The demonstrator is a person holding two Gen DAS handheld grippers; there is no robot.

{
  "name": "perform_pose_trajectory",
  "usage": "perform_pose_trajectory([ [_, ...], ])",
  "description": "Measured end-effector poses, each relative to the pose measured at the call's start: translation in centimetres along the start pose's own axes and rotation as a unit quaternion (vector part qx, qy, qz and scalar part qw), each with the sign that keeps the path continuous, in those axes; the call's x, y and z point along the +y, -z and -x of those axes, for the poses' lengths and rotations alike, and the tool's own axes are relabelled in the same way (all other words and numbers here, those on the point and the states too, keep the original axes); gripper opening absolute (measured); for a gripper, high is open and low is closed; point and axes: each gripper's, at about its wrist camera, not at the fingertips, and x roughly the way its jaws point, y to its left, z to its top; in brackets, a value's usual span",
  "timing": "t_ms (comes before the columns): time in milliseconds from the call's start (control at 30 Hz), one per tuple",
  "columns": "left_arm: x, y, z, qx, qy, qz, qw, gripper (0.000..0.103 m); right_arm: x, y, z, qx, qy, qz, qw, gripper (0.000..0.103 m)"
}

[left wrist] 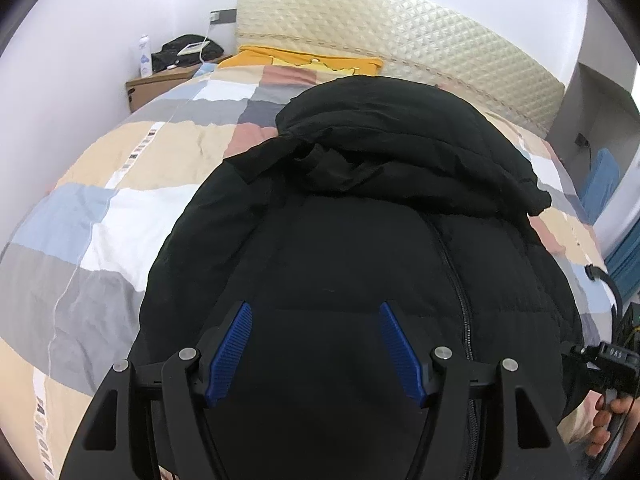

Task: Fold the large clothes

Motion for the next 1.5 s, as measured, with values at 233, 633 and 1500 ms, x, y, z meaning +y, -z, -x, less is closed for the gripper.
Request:
perform_pose_trajectory([
  [233, 1.1, 0.4, -0.8, 0.05, 0.072, 0.031, 0.9957, 0.066, 2.1, 0.0, 2.6, -0.052, -0.021, 0.052, 0.997, 0.011],
  [633, 7.6, -2.0, 0.6, 0.117, 0.11, 0.089, 0.983, 0.077, 1.0, -0.2, 3.4, -0.056, -0.03, 0.025, 0.998, 0.011],
  [1500, 13.5, 1.9, -11.2, 0.3, 0.194, 0.1, 0.9287, 0.096, -3.1, -0.5, 0.9, -0.012, 0.061, -0.104, 0.993, 0.082],
])
